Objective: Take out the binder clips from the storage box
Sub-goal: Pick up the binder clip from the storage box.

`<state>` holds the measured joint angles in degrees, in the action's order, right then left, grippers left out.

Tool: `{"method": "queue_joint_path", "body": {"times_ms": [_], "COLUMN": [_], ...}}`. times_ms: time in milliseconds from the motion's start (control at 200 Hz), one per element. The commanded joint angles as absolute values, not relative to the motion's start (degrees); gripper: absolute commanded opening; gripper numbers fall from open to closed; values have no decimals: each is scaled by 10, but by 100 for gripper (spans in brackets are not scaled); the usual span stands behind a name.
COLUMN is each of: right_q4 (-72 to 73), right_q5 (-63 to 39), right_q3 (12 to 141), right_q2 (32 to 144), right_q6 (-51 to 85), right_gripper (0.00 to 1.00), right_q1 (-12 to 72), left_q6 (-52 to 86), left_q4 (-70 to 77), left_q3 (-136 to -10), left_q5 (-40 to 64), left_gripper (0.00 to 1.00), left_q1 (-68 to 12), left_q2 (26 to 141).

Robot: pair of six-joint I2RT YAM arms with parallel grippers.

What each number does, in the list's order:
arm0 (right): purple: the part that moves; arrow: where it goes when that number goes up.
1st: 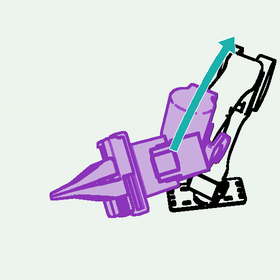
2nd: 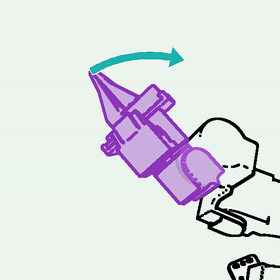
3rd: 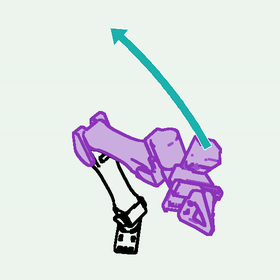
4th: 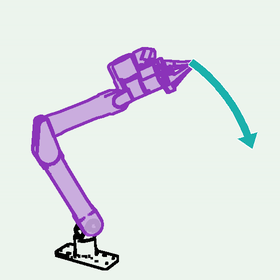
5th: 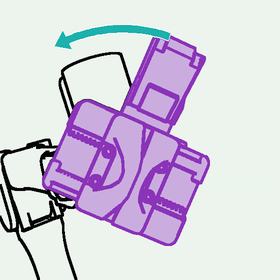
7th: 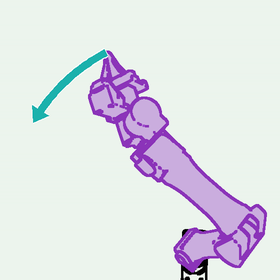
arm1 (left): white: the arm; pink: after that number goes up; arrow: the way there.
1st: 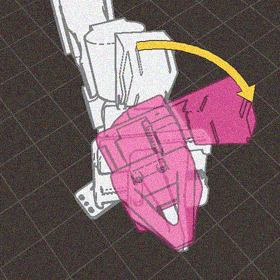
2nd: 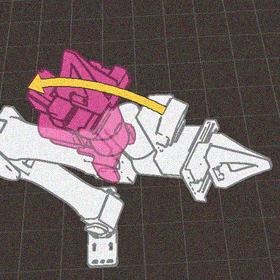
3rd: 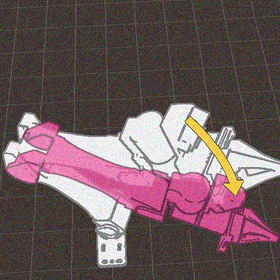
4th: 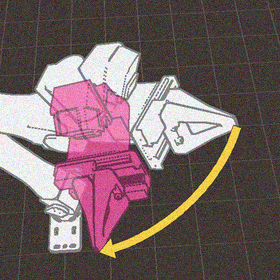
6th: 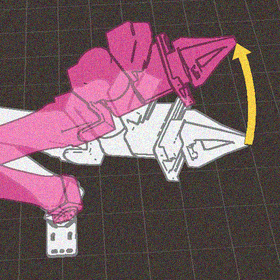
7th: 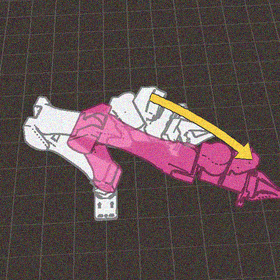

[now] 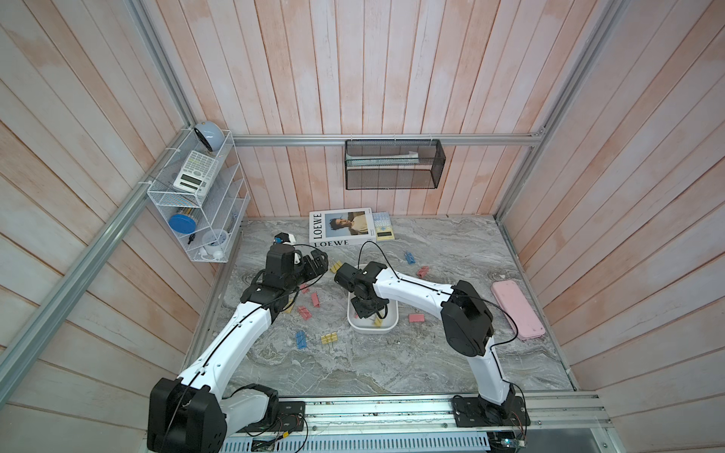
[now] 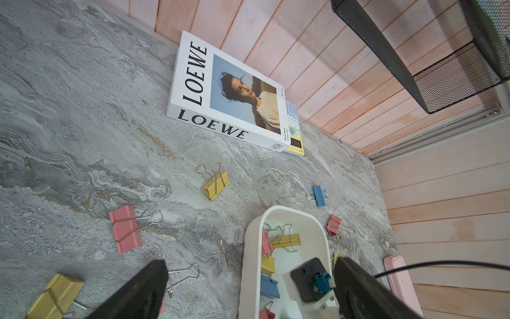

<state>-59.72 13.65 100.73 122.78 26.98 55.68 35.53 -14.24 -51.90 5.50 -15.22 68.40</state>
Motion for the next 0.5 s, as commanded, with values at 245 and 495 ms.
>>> {"method": "queue_joint_path", "body": {"times_ms": [245,495], "right_q4": [-622,-624], "right_q5": [191,179], "right_q3": [969,957], "right_q2": [1177,1142], "right_q6": [300,288], "right_gripper": [0,13], "right_q1": [557,556], "left_q6": [344,344], "left_q4": [-150,-152], "left_q3": [-510,-512], "left_q5": [52,58], "left_gripper": [100,100], "left_q1": [-155,-155], "left_q2": [668,665]}}
